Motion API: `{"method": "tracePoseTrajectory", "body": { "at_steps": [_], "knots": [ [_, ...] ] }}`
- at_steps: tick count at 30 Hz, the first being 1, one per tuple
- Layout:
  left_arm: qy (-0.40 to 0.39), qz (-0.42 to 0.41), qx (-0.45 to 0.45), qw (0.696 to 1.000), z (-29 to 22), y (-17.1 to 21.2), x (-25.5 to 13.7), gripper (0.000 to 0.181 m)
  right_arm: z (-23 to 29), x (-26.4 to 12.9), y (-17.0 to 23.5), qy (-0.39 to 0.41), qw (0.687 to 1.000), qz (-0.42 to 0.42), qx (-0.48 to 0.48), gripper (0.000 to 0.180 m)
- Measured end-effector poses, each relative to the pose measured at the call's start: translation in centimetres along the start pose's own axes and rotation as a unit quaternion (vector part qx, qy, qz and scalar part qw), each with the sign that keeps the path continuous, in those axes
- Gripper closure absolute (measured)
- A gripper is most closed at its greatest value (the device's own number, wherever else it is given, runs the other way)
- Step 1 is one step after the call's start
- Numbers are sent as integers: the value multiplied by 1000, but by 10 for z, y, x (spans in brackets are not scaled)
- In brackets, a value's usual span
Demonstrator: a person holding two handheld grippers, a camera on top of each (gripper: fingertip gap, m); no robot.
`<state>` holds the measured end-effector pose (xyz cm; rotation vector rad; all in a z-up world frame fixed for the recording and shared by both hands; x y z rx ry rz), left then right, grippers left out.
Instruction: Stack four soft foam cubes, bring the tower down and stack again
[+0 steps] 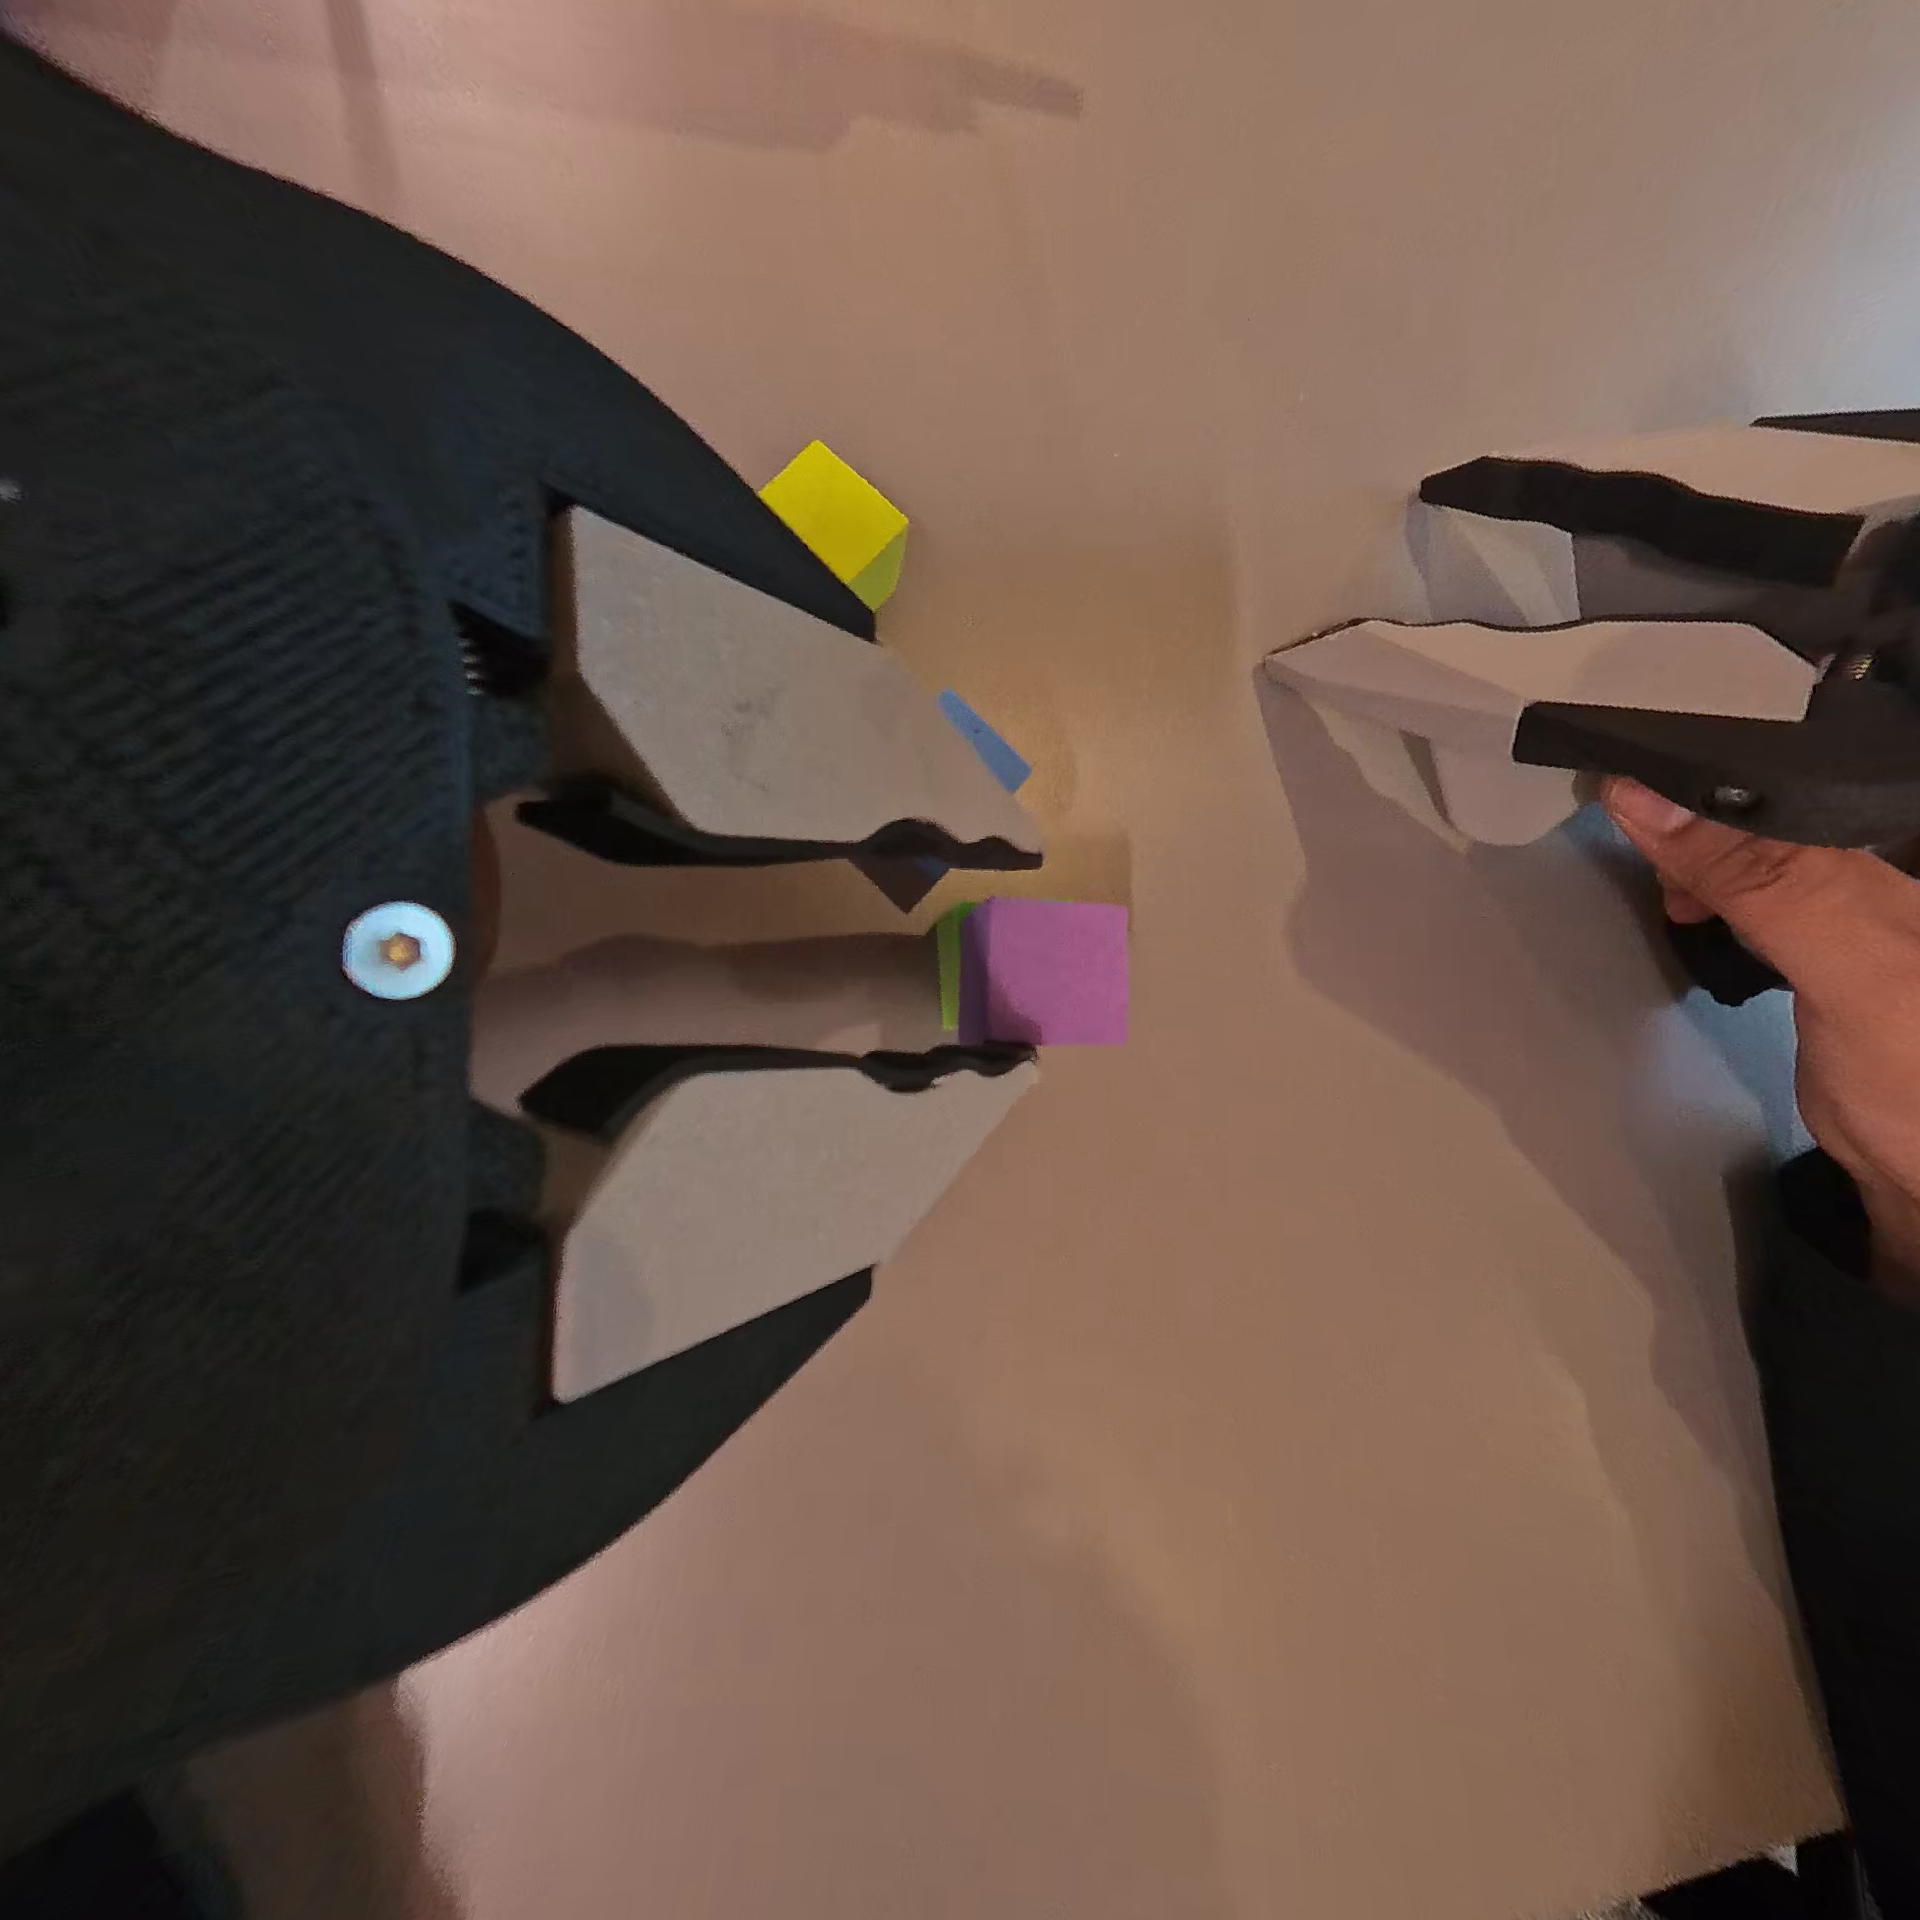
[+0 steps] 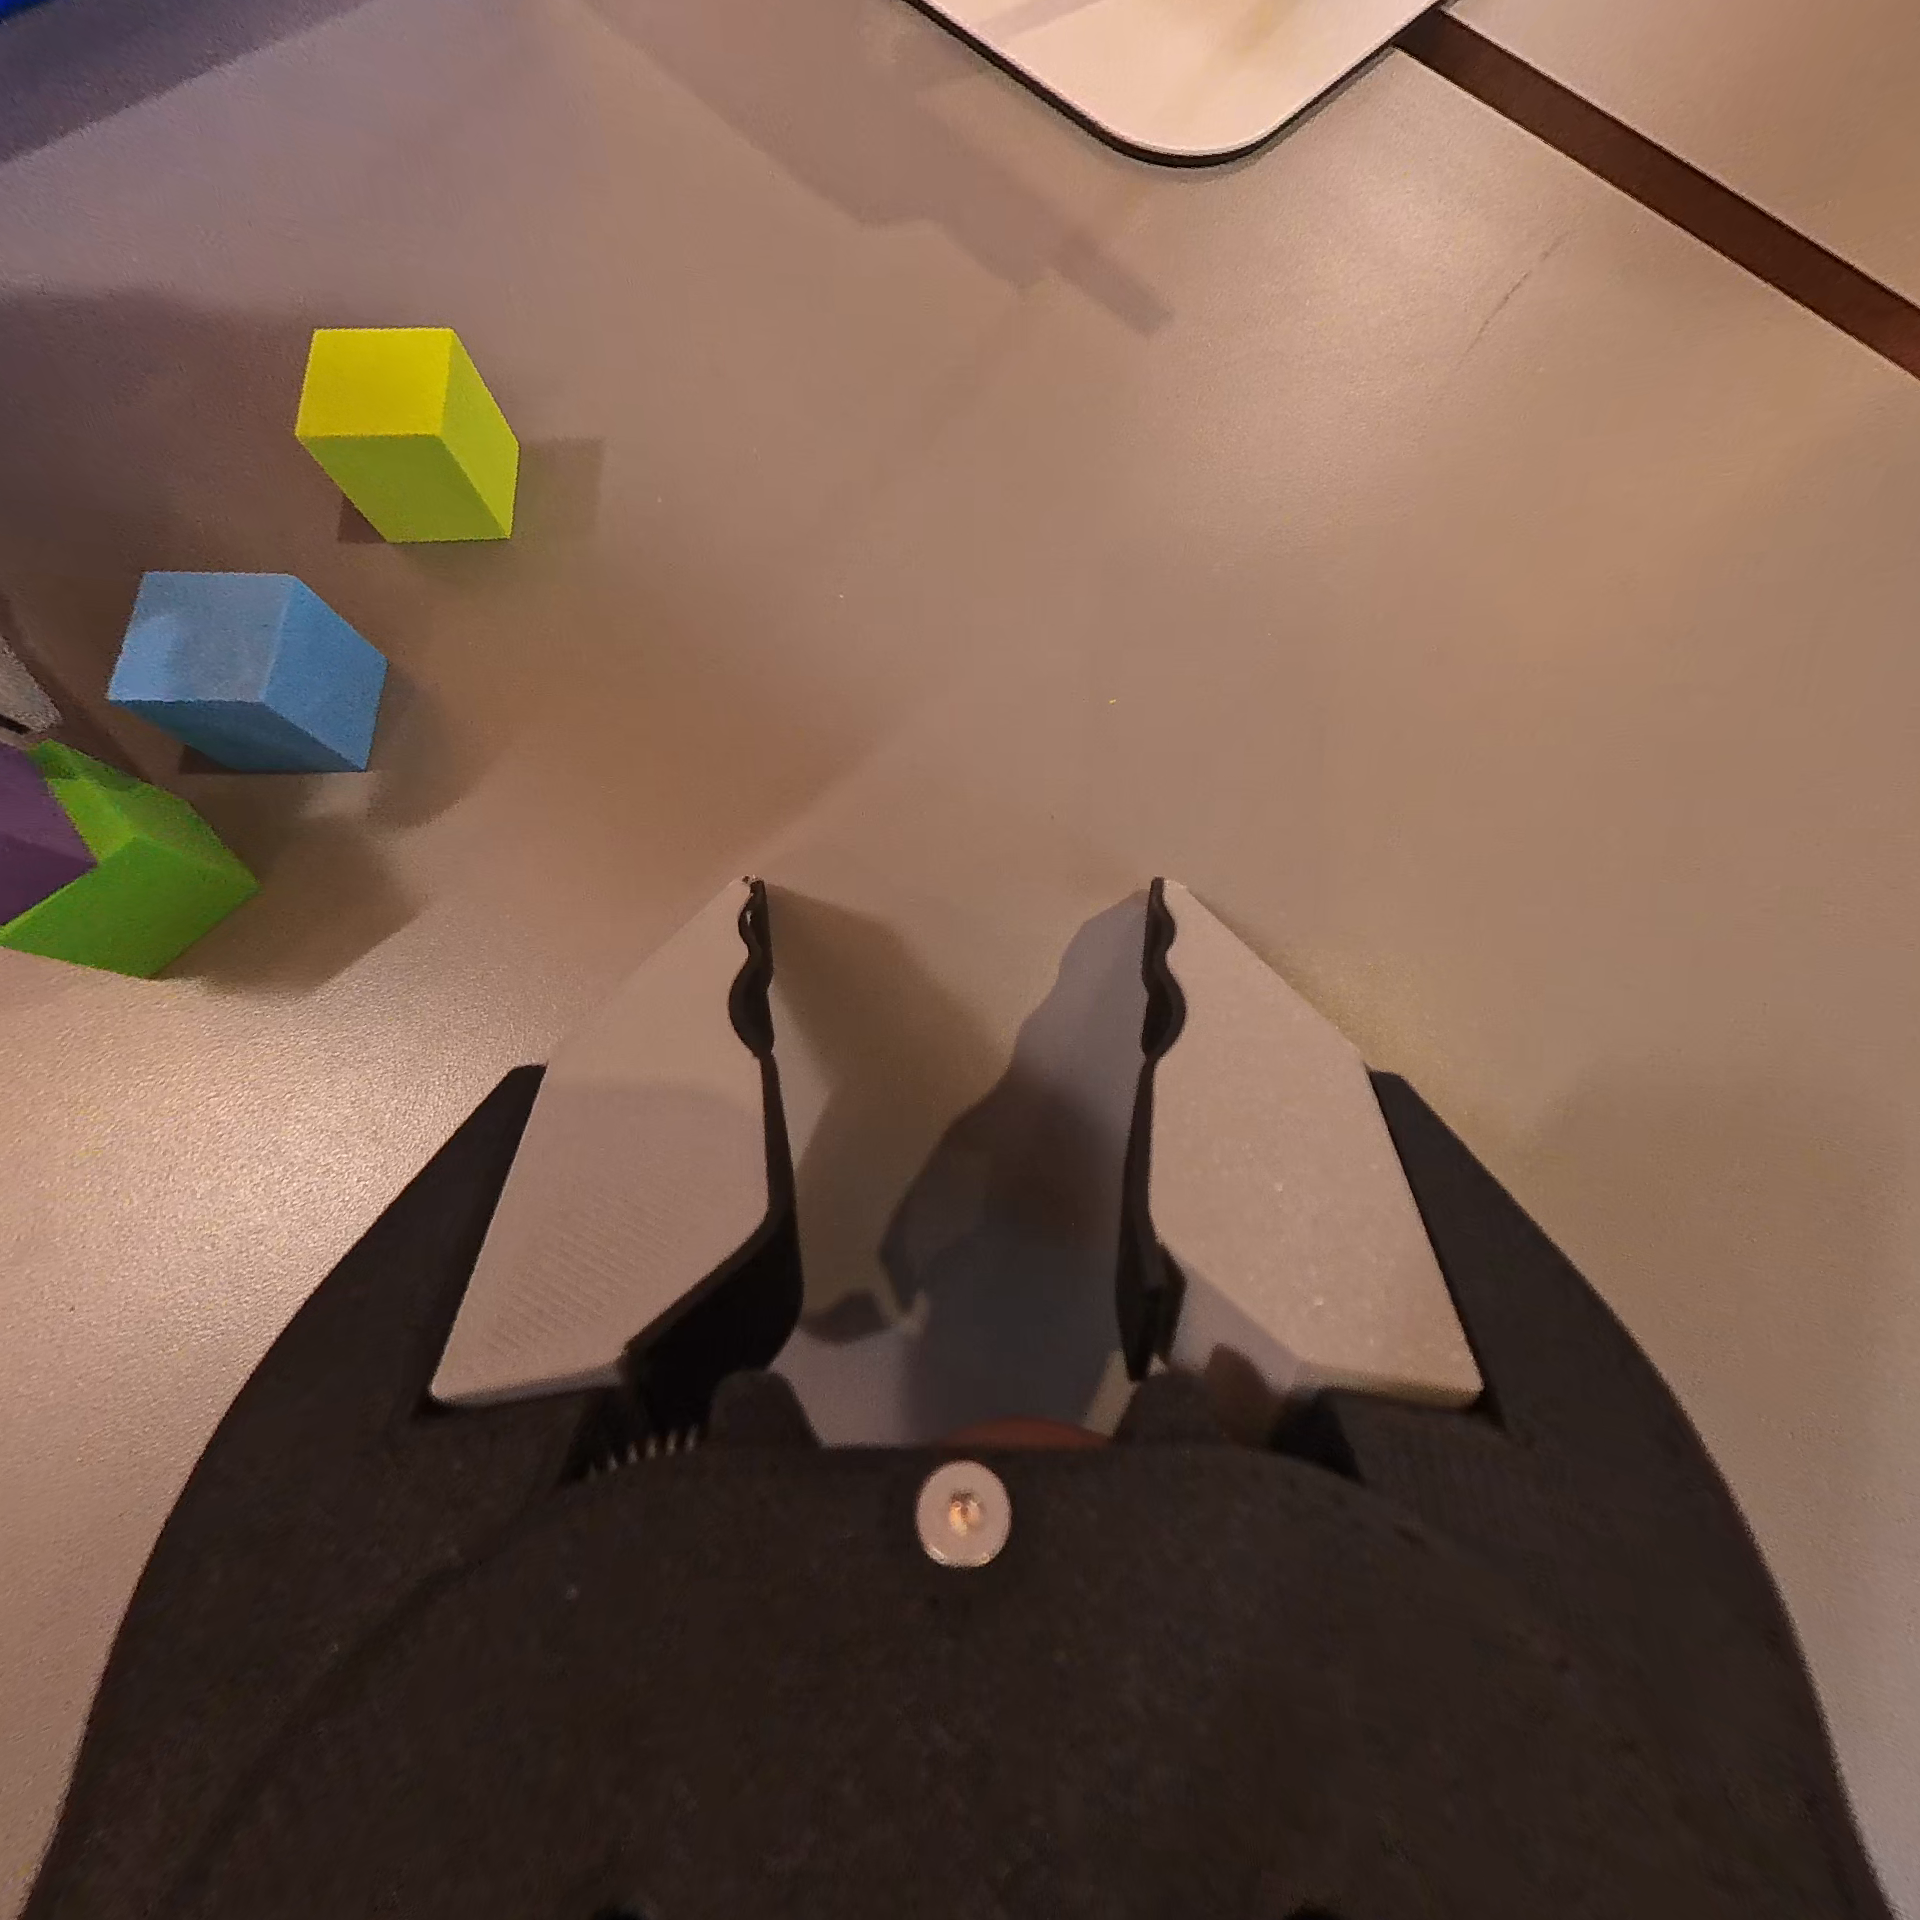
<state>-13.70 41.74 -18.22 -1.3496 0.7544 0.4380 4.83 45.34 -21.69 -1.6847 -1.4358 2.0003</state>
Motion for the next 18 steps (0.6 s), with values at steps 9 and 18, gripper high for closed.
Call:
{"method": "tracePoseTrajectory", "body": {
  "at_steps": [9, 18],
  "knots": [
    [-5, -11, 5, 1000, 0, -5, -4, 155, 0, 0, 0, -1, 1000, 0, -1, 109],
    [-14, -5, -17, 1000, 2, -4, -2, 155, 0, 0, 0, -1, 1000, 0, -1, 109]
  ]
}}
Point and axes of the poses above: each gripper's, where its closed fingertips meet, x out along the fingers, y out of its underside, z = x × y across the jaws, the point moved 6 cm from there along -x, back along the fingers, and after that the axes turned 6 degrees about -x, right-handed, at the moved point
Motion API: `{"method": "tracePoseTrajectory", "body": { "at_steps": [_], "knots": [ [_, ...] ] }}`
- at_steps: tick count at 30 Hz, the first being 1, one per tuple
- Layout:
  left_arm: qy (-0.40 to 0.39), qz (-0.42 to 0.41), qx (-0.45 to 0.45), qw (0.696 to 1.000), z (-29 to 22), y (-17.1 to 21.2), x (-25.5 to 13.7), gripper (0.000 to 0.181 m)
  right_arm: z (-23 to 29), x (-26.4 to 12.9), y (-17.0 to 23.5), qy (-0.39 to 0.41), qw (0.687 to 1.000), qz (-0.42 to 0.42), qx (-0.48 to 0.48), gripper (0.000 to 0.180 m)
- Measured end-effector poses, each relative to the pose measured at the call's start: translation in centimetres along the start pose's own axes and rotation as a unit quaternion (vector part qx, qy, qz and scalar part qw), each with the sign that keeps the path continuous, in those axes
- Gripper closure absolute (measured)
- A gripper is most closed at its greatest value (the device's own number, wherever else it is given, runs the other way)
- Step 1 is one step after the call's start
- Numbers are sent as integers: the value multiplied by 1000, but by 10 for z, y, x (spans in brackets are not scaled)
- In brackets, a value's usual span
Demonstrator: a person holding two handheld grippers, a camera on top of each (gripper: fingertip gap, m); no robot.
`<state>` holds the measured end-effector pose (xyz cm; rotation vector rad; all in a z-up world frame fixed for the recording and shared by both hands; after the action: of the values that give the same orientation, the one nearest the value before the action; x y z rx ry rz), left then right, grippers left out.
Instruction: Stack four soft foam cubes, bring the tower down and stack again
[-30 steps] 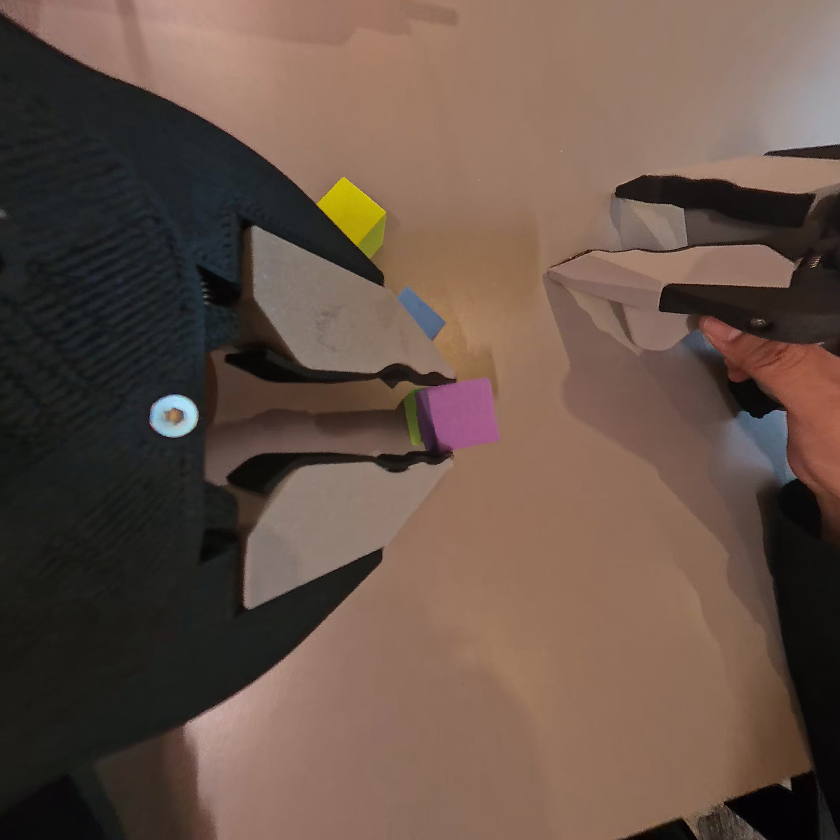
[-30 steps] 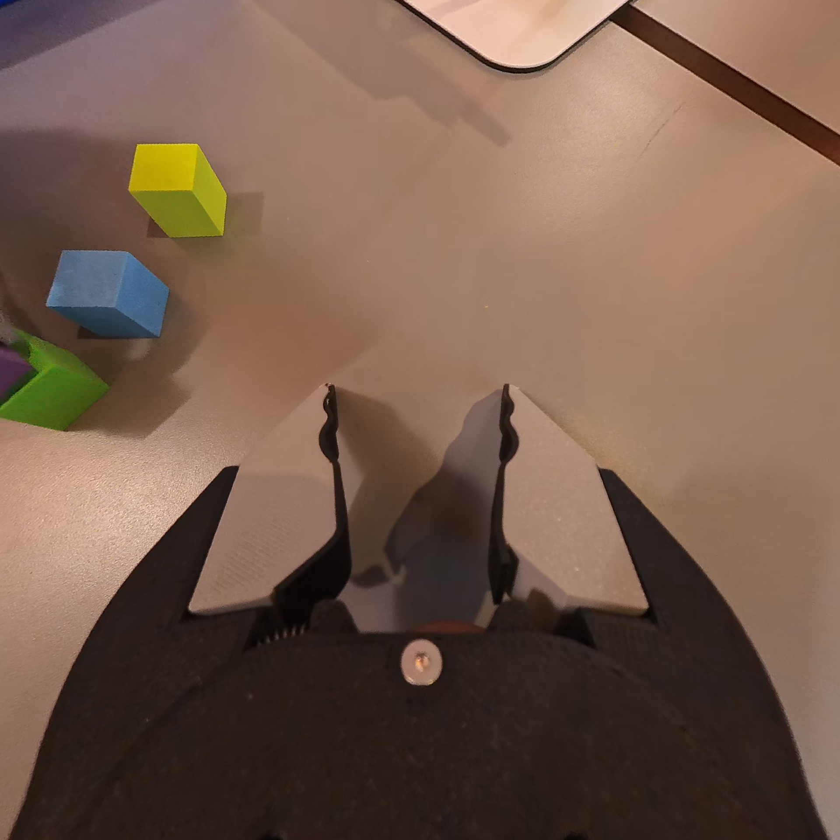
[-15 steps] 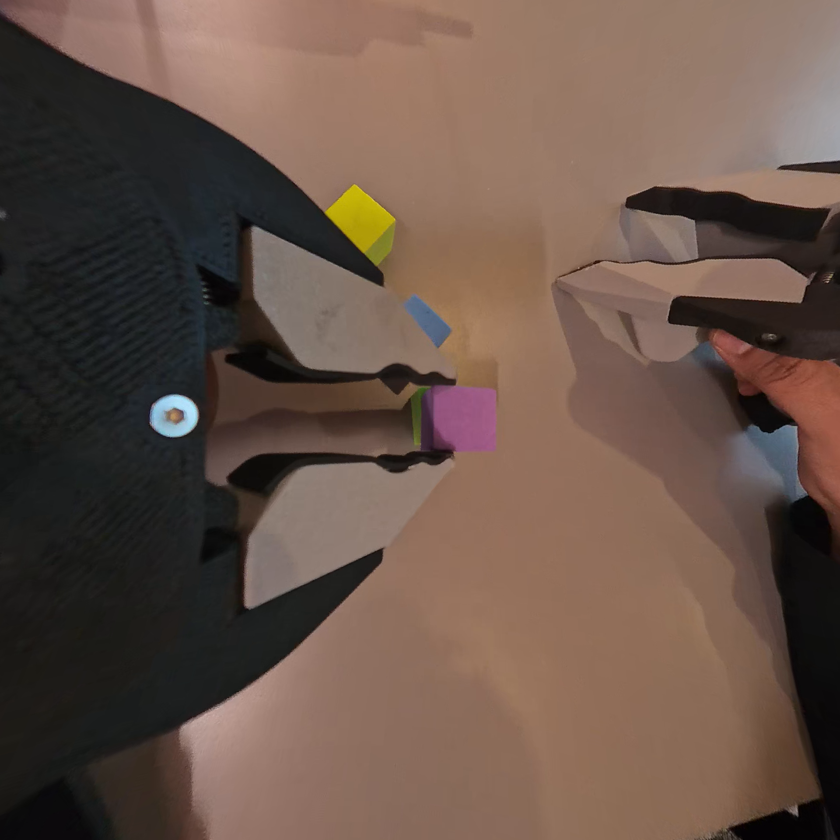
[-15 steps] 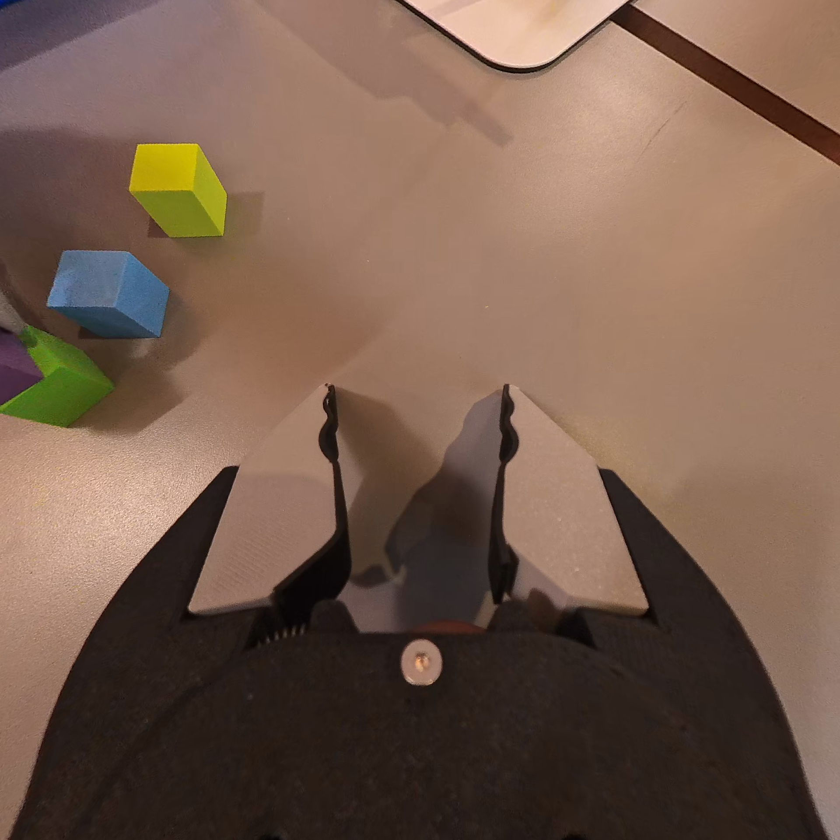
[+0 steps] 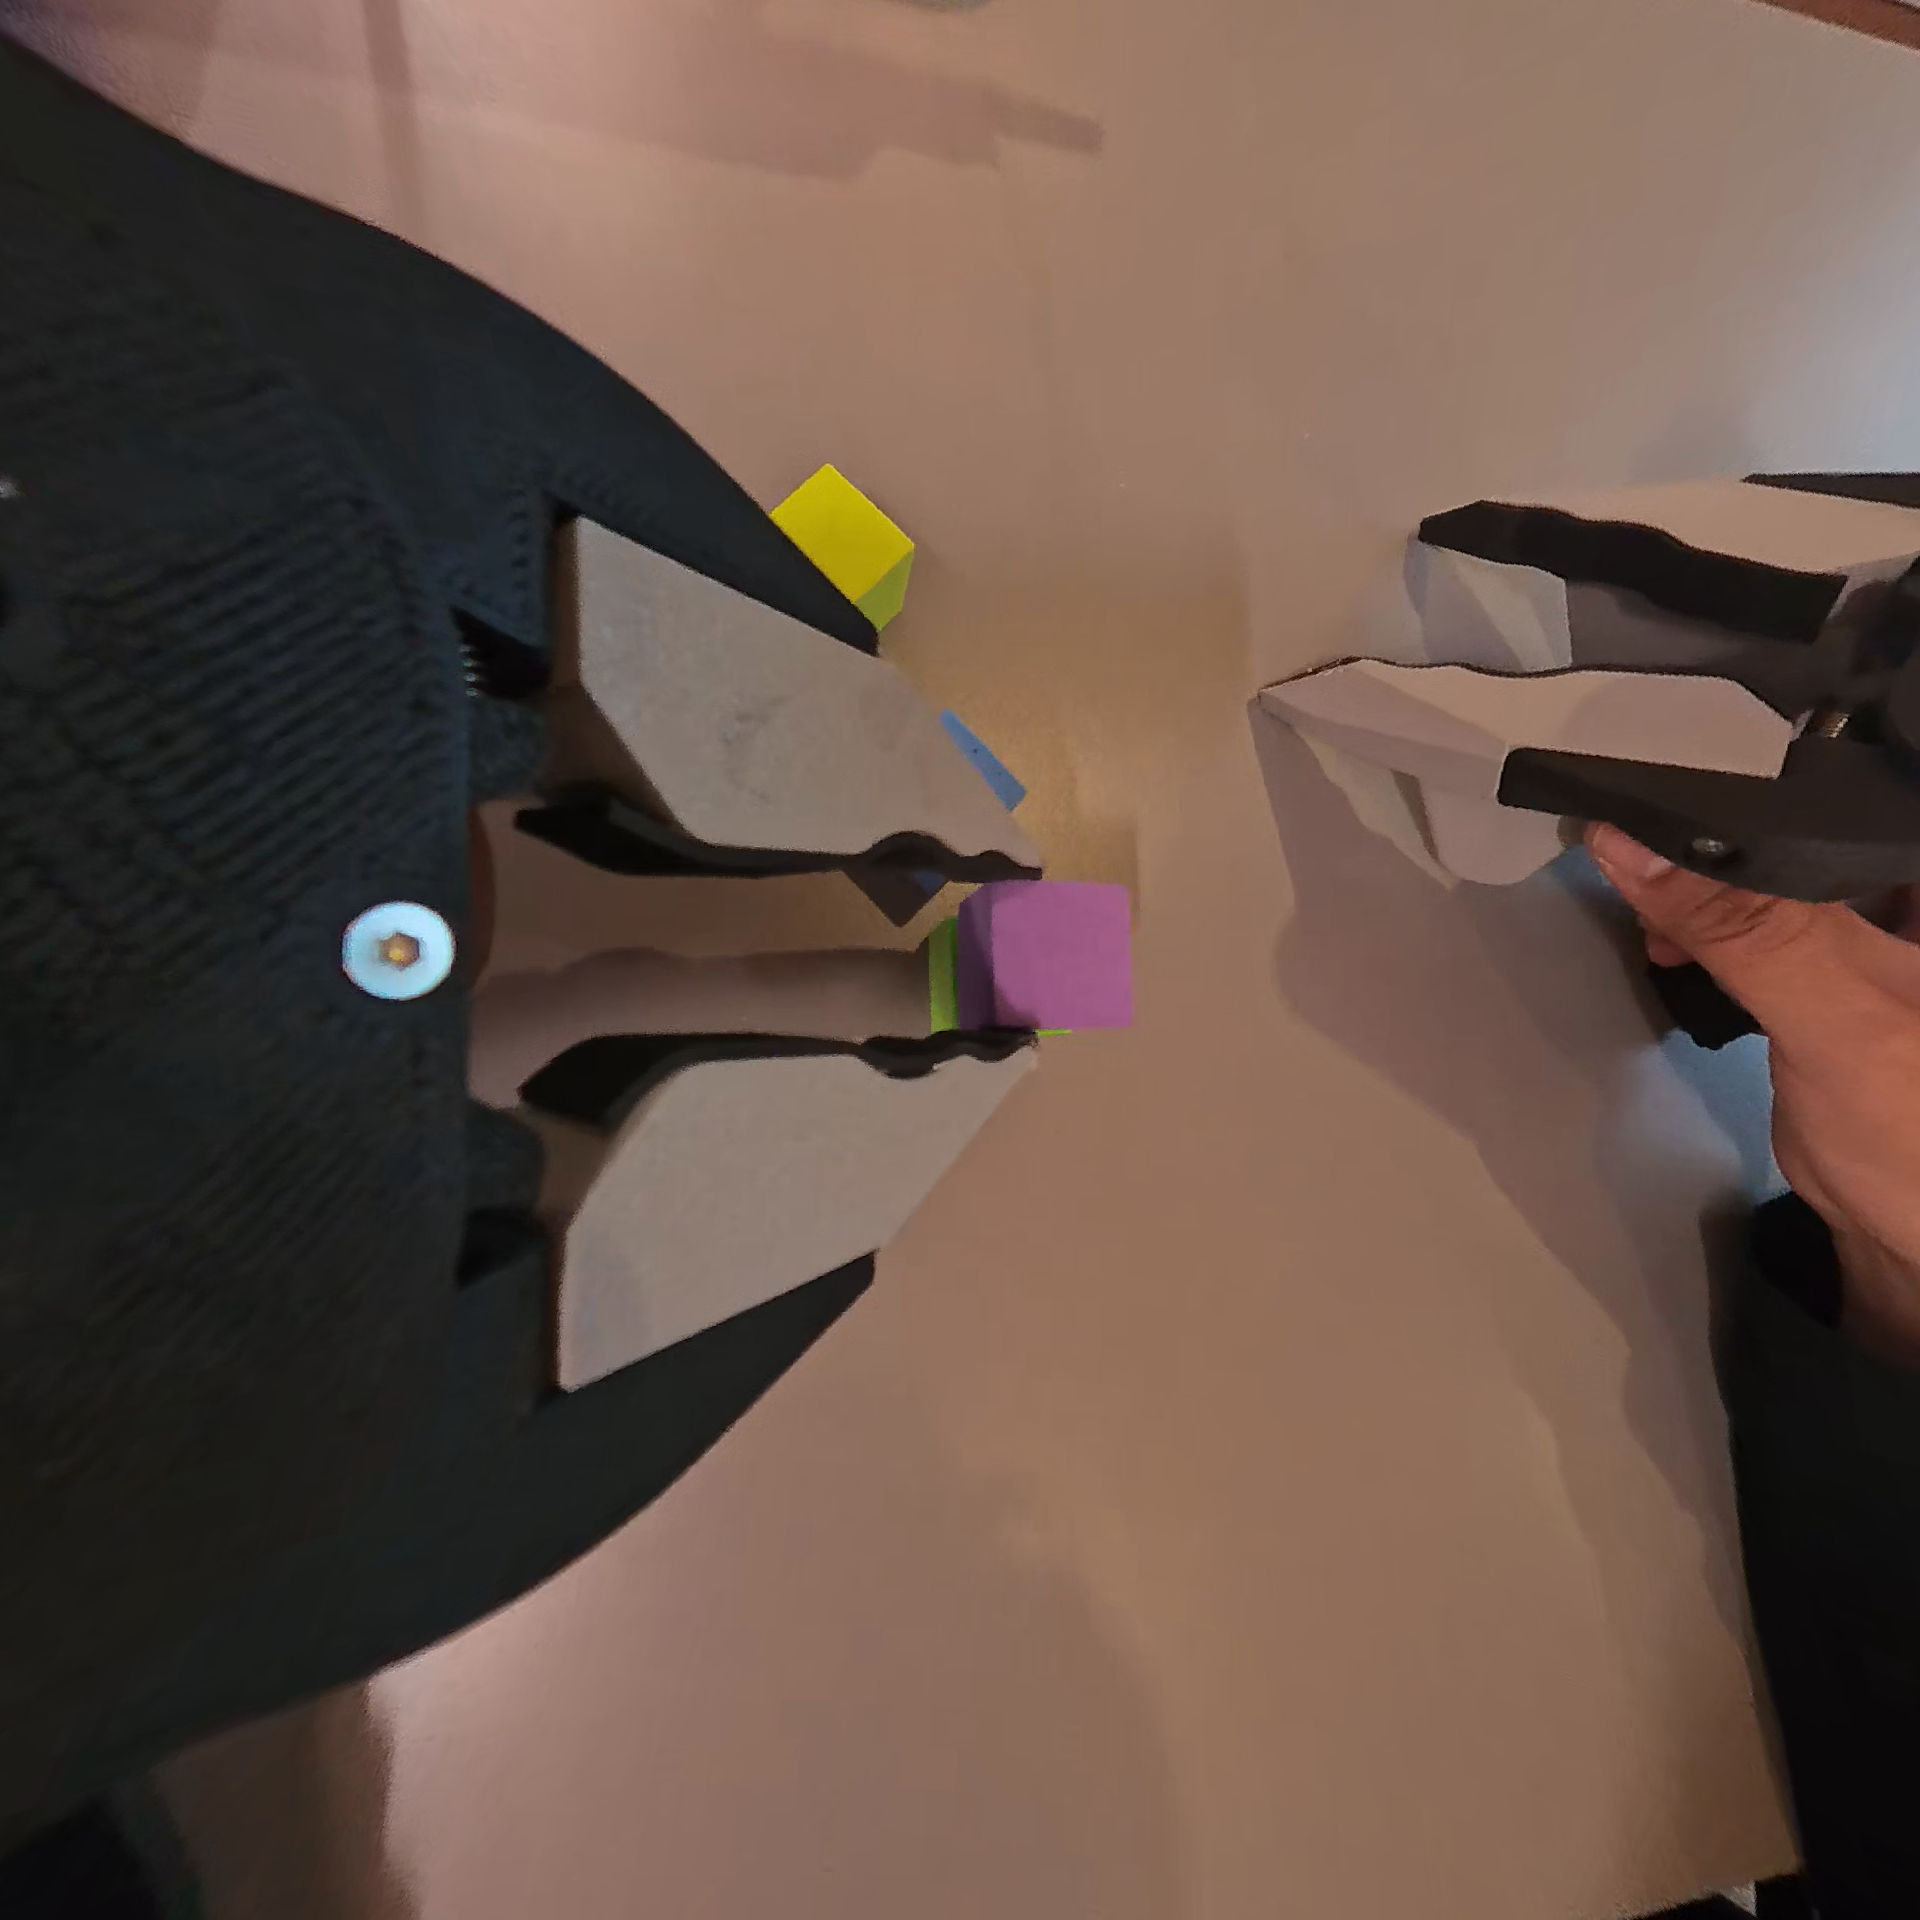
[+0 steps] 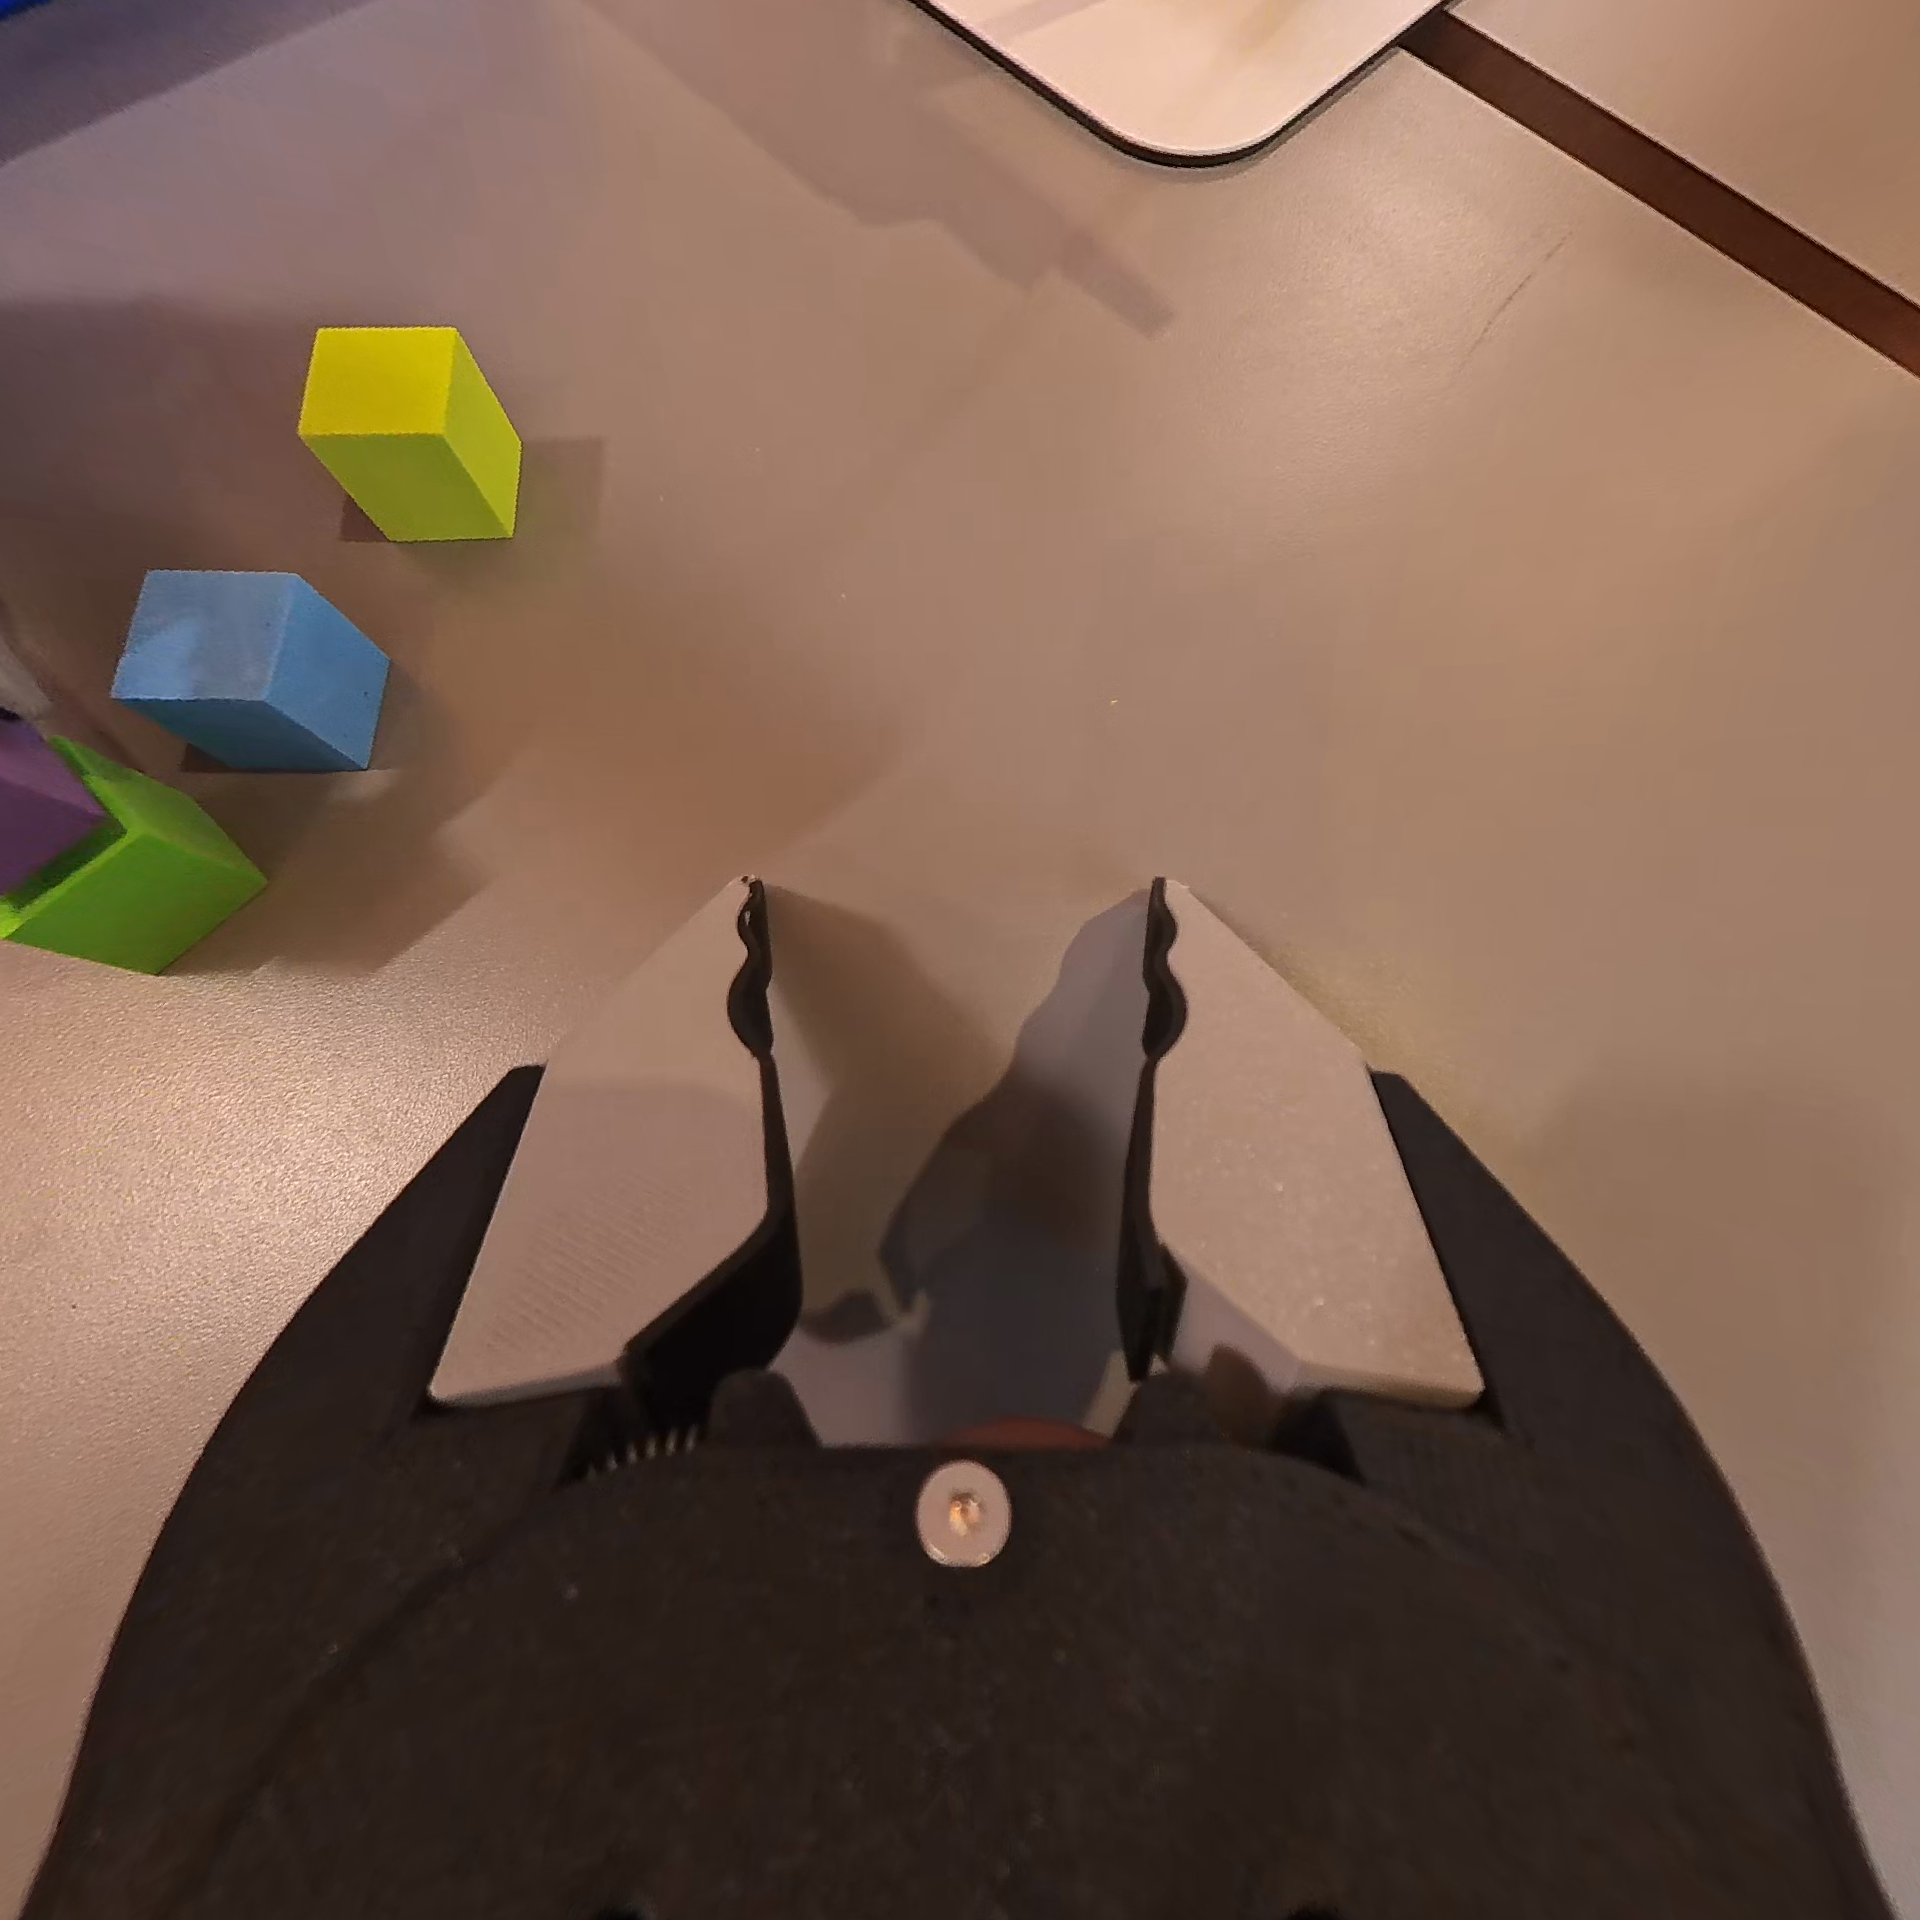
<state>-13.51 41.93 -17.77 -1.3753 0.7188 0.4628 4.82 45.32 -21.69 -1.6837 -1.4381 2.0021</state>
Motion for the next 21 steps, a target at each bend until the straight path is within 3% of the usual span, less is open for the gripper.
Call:
{"method": "tracePoseTrajectory", "body": {
  "at_steps": [12, 21],
  "knots": [
    [-35, 6, -35, 999, 1, -3, 0, 156, 0, 0, 0, 0, 1000, 0, 0, 109],
    [-29, 1, -8, 1000, -5, 0, -4, 156, 0, 0, 0, -1, 1000, 0, 0, 109]
  ]
}}
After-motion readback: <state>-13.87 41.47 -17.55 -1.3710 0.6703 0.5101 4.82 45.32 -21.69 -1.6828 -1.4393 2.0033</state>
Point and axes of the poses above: each gripper's, where its closed fingertips meet, x out along the fingers, y out of its underside, z = x × y across the jaws, the point moved 6 cm from there along -x, back along the fingers, and after that the axes turned 6 degrees about -x, right-handed, at the moved point
